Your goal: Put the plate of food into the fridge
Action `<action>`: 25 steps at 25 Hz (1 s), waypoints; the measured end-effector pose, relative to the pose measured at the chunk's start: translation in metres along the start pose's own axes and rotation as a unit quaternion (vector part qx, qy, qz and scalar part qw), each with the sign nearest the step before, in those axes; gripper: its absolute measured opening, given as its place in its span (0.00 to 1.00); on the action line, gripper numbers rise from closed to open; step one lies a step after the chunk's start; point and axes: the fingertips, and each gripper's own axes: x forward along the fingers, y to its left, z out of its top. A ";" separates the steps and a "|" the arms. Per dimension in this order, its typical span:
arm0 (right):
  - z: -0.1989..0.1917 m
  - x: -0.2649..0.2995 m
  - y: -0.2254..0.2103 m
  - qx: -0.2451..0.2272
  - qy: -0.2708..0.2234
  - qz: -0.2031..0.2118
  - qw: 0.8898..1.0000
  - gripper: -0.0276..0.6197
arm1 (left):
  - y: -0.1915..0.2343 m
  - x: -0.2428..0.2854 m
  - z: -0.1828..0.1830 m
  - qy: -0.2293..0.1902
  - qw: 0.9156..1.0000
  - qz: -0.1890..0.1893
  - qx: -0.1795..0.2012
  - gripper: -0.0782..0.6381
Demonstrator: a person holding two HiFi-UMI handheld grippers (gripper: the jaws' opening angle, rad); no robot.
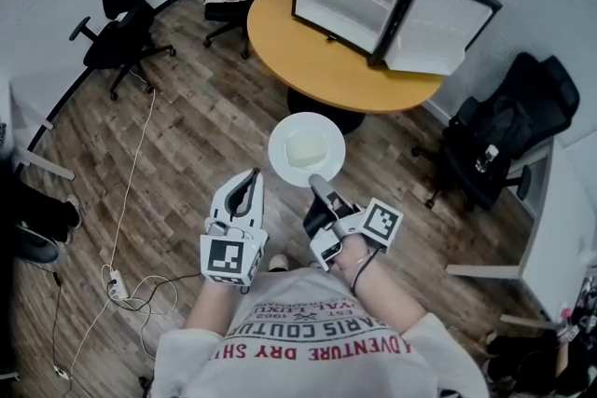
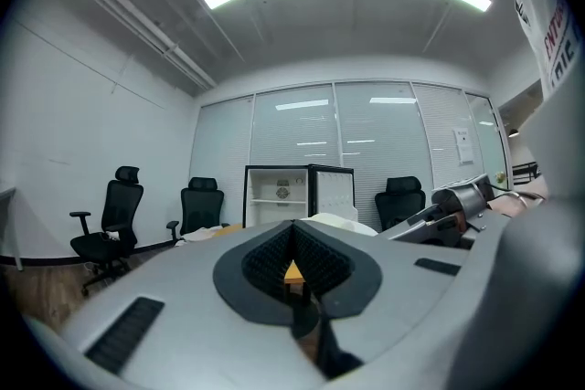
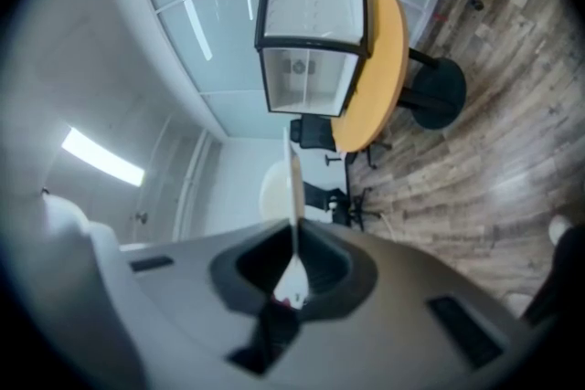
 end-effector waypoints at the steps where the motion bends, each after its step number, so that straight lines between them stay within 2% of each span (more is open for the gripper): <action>1: -0.006 0.007 0.000 0.001 -0.003 -0.001 1.000 0.10 | 0.010 -0.002 -0.001 0.000 1.000 -0.003 0.001 0.15; 5: -0.027 0.031 0.001 0.005 -0.010 -0.006 1.000 0.10 | 0.044 -0.010 -0.002 0.003 1.000 -0.006 -0.009 0.15; 10: -0.033 0.048 0.000 0.005 -0.008 -0.009 1.000 0.10 | 0.067 -0.009 -0.008 0.006 1.000 -0.003 0.001 0.15; 14: -0.038 0.066 -0.005 0.007 0.002 -0.017 1.000 0.10 | 0.085 -0.005 -0.016 0.014 1.000 0.006 -0.008 0.15; 20: -0.022 0.100 -0.015 0.004 0.015 -0.034 0.999 0.10 | 0.107 0.021 -0.024 0.017 1.000 0.019 -0.016 0.15; 25: 0.013 0.142 -0.013 0.010 0.028 -0.029 0.999 0.10 | 0.127 0.067 -0.026 0.024 0.999 0.032 -0.018 0.15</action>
